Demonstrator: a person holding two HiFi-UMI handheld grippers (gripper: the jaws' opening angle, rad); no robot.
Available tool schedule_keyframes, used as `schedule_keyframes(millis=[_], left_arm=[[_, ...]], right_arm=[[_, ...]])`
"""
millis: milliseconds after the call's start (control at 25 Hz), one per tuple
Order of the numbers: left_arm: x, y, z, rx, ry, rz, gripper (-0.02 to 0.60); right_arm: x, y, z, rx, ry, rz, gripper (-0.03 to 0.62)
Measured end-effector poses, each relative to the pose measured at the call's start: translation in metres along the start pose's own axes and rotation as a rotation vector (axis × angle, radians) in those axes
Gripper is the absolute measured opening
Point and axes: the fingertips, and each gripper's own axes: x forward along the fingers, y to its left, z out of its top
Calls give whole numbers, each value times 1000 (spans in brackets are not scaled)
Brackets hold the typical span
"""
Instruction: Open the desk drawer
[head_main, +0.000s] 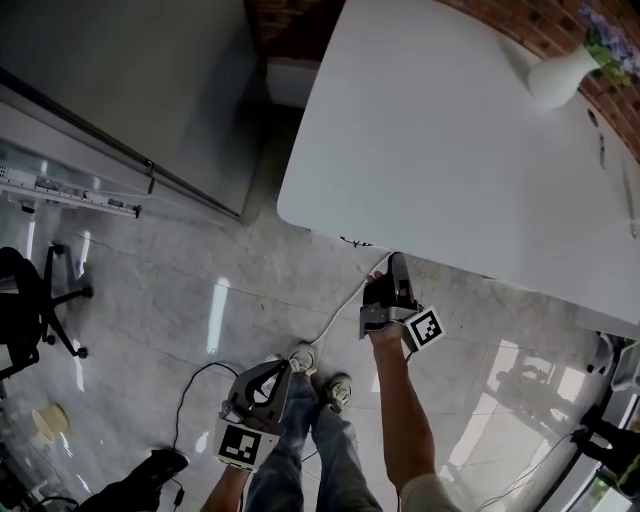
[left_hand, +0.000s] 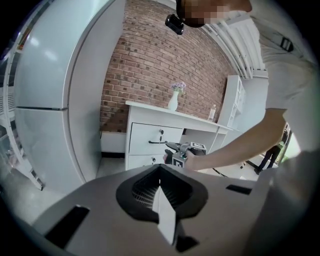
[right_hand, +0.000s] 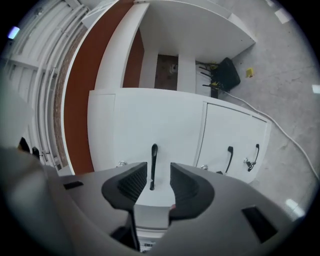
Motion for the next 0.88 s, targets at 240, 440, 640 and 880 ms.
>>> schedule_keyframes(millis=[240,440,640,880], left_arm=[[0,-3,-7,-18,16,-5,12],[-2,4,-9,-14,24,0,12],[-4,10,-11,-16,26,8,12],[-1,3,-14,-13,38,-10,12]], right_arm=[[30,2,6,30,-13,22,144],[39,9,8,38,-16,55,75],[37,10,6,27,-17,63,37],[37,12,8,43,-17,66,35]])
